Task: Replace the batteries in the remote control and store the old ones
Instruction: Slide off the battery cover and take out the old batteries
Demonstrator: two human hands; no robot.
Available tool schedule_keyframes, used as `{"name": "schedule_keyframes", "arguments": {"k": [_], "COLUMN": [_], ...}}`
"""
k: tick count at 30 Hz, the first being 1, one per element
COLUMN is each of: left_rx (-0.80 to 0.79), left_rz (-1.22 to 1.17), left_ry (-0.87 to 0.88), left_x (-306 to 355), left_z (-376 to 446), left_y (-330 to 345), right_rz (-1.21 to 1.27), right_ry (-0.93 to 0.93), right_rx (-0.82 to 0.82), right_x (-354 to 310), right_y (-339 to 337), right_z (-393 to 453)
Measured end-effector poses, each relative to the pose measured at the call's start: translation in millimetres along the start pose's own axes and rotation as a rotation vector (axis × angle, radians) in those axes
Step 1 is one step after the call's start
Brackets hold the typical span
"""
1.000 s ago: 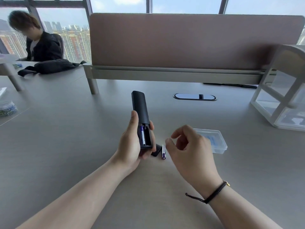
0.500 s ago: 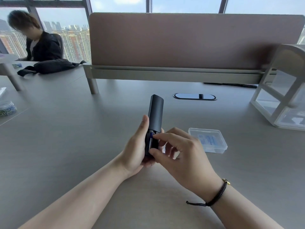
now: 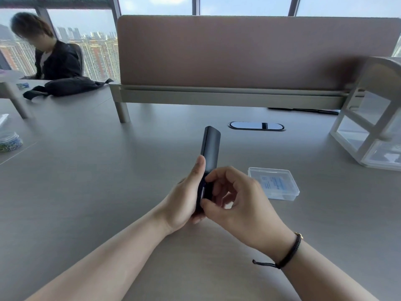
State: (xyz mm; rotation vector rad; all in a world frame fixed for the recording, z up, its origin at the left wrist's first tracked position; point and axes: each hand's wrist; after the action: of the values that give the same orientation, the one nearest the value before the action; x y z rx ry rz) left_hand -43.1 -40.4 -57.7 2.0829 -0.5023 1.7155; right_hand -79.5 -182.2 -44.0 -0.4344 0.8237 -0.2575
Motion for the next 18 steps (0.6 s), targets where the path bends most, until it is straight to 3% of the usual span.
{"name": "schedule_keyframes", "arguments": {"k": [11, 15, 18], "left_rx": [0.084, 0.109, 0.156], "left_rz": [0.054, -0.03, -0.168], "left_ry": [-0.001, -0.006, -0.014], "left_x": [0.9, 1.0, 1.8], "left_z": [-2.4, 0.8, 2.5], "left_y": [2.8, 0.6, -4.5], "right_rz": [0.138, 0.332, 0.329], "right_ry": [0.099, 0.168, 0.242], "right_rx": [0.118, 0.22, 0.408], "right_x": [-4.3, -3.5, 4.1], "right_y": [2.4, -0.1, -8.2], "right_z": [1.8, 4.9, 10.0]}}
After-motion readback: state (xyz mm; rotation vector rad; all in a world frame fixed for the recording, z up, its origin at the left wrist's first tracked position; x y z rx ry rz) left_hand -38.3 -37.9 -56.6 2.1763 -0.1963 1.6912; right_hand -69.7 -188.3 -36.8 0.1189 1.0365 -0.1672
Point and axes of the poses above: each hand's wrist, its own z-axis towards the middle knuckle, its own y-axis out of the palm, x = y × z, and after that the axes turned 14 degrees about -y, right-handed
